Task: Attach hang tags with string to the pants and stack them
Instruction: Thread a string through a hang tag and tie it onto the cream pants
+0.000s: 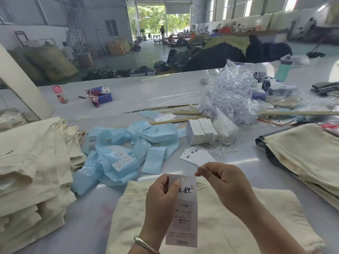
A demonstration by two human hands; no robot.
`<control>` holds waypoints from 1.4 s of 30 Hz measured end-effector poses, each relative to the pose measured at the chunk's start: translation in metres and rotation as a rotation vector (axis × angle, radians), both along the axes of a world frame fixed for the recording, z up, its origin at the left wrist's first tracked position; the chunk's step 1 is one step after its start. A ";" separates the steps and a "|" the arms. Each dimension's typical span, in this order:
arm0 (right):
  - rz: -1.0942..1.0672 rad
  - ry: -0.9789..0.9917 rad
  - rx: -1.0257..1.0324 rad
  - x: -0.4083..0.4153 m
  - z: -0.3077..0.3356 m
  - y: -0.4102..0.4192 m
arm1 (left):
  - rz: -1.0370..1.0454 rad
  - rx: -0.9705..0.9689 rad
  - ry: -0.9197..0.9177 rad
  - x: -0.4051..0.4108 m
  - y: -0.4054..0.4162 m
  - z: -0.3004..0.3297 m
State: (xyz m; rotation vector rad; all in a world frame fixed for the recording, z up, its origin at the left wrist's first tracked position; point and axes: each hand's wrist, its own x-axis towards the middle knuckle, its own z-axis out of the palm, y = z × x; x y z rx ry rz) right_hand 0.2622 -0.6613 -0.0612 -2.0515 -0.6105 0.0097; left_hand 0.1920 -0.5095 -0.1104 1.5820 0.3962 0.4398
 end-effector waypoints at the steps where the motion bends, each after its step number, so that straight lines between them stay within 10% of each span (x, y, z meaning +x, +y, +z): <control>1: -0.010 -0.015 -0.044 -0.004 0.000 0.002 | -0.006 0.033 -0.012 -0.003 0.001 0.000; 22: -0.019 0.099 -0.151 -0.039 -0.016 0.042 | -0.131 0.241 -0.138 -0.035 0.015 0.001; 33: 0.027 0.160 -0.043 -0.038 -0.018 0.020 | -0.377 -0.364 0.027 -0.009 0.012 0.007; 42: -0.226 0.005 -0.013 -0.004 -0.022 -0.063 | -0.259 0.208 -0.008 0.034 -0.047 0.008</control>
